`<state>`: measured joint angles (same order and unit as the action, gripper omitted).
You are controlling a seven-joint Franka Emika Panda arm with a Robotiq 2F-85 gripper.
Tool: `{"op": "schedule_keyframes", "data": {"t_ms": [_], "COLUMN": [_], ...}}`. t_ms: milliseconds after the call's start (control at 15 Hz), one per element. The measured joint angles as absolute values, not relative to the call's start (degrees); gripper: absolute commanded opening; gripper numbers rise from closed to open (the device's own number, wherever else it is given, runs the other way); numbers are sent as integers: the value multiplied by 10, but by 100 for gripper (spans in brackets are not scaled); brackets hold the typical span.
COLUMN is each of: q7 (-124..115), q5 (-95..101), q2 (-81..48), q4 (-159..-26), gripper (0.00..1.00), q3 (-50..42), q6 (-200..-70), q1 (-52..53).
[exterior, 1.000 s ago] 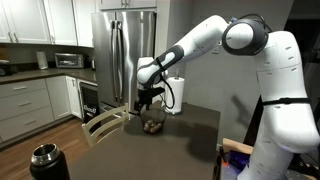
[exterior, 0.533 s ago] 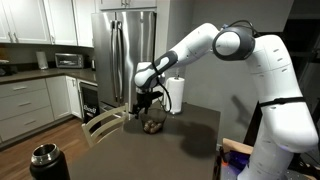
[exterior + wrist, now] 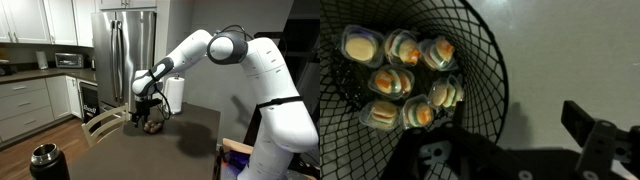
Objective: Move the basket to the left on the counter
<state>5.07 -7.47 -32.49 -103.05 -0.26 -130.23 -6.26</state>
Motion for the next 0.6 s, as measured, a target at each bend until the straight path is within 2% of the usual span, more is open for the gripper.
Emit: {"op": "schedule_keyframes", "data": {"t_ms": [67, 600], "q7": [49, 33], "q5": [-74, -60], "q2": [-328, -331], "q4": [-1030, -1030], "gripper": [69, 15], "q3": [-4, -16], "q6": [-1302, -1303], "q1": [-62, -54]}}
